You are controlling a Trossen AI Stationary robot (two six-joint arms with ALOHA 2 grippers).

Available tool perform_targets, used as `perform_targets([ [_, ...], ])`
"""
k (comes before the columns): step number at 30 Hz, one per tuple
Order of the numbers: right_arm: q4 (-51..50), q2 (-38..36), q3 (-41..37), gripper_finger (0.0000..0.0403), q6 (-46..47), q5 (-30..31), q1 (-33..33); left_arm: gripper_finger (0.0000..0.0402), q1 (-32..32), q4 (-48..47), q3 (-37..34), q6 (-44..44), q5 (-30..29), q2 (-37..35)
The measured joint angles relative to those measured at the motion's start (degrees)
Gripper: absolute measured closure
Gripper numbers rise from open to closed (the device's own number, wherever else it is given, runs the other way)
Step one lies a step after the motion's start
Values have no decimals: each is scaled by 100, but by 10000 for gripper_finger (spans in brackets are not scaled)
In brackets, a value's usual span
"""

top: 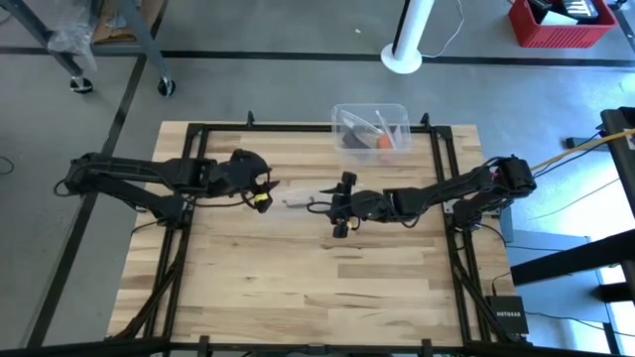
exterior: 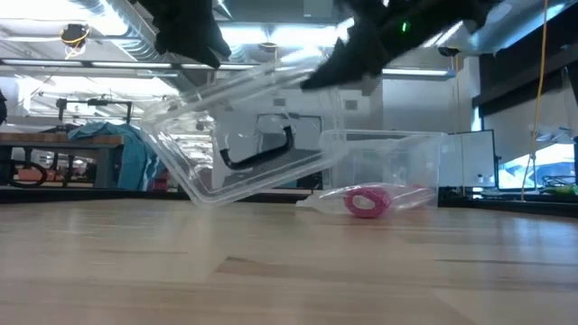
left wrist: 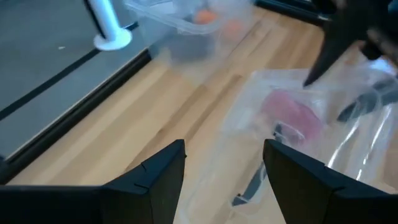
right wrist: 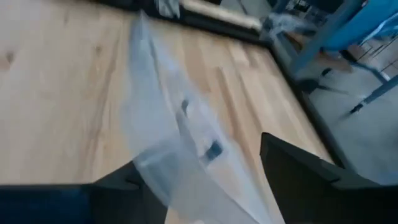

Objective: Roll bandage
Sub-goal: Open the transparent bin, then put the transparent zip lock bag into the transparent bin

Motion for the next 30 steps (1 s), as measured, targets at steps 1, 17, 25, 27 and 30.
perform_targets([
  [1,-103,-69,83,167,2,30,37,192,-20,30,-7,18,54,0],
  [17,-1115,-246,609,114,318,-135,180,192,-319,391,-33,164,213,0],
  [25,-1871,-371,977,113,309,-214,300,192,-318,388,-33,215,211,0],
  [27,-1845,-380,1057,113,314,-225,377,192,-318,395,-33,216,211,0],
  [30,-1970,-393,1194,113,315,-225,510,192,-334,388,-33,216,211,0],
])
